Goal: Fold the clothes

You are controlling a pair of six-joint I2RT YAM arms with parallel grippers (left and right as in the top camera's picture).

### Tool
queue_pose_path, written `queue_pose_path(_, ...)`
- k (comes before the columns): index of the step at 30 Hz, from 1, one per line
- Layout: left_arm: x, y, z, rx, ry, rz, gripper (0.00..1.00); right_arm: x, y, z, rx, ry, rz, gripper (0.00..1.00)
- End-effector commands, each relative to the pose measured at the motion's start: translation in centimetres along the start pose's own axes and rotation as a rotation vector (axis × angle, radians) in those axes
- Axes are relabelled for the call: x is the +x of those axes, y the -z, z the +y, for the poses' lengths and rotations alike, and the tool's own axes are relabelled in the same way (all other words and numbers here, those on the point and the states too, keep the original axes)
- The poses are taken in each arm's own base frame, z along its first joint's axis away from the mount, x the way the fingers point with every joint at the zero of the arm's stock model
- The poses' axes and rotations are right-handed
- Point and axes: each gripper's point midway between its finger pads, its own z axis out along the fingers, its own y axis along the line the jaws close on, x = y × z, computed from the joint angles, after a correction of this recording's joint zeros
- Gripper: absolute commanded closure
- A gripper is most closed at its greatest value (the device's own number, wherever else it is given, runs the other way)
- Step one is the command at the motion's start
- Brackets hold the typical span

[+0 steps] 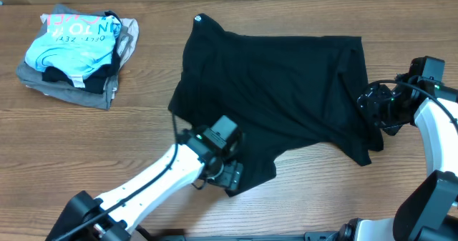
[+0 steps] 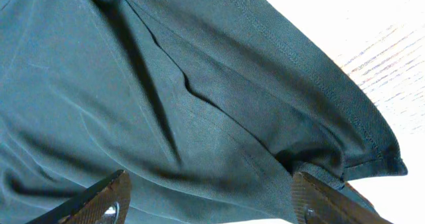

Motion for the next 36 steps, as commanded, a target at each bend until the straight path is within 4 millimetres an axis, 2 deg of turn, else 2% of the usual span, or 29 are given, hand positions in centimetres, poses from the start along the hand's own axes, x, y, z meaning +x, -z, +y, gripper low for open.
queue_pose_path(1,0.5,-1.3,-0.9,-0.002,-0.009,0.016,0.19,-0.8,1.0,0.9,-0.024,0.018,-0.037,0.2)
queue_pose_path(6,1.3,-2.8,0.5,-0.108,0.033,0.053,0.21,-0.9,1.0,0.9,-0.024,0.022,-0.039,0.19)
queue_pose_path(10,2.3,-4.2,1.3,-0.147,0.059,0.123,0.3,-1.0,1.0,1.0,-0.026,0.024,-0.045,0.19)
queue_pose_path(11,2.4,-4.4,1.4,-0.151,0.076,0.133,0.34,-1.0,1.0,1.0,-0.027,0.024,-0.046,0.19)
queue_pose_path(17,2.7,-4.3,1.3,-0.148,0.148,0.142,0.4,-1.0,1.0,1.0,-0.027,0.024,-0.046,0.19)
queue_pose_path(18,2.8,-4.3,1.3,-0.149,0.16,0.143,0.44,-1.0,1.0,1.0,-0.027,0.024,-0.046,0.19)
queue_pose_path(21,2.8,-4.3,1.3,-0.151,0.172,0.142,0.78,-1.0,1.0,1.0,-0.027,0.027,-0.045,0.19)
queue_pose_path(23,2.7,-4.3,1.3,-0.151,0.172,0.142,0.87,-1.0,1.0,1.0,-0.027,0.028,-0.046,0.19)
queue_pose_path(26,2.7,-4.3,1.3,-0.152,0.171,0.139,0.9,-1.1,1.0,1.0,-0.028,0.029,-0.048,0.19)
queue_pose_path(27,2.7,-4.3,1.3,-0.152,0.171,0.139,0.95,-1.1,1.0,1.0,-0.028,0.029,-0.049,0.19)
queue_pose_path(31,2.9,-4.3,1.6,-0.165,0.173,0.146,0.96,-1.2,1.0,1.3,-0.044,0.031,-0.052,0.19)
queue_pose_path(33,3.1,-4.1,2.3,-0.191,0.191,0.154,0.96,-1.1,1.0,1.5,-0.057,0.031,-0.043,0.19)
queue_pose_path(36,3.4,-3.0,4.6,-0.265,0.269,0.156,0.96,-0.8,1.0,1.5,-0.057,0.028,-0.03,0.2)
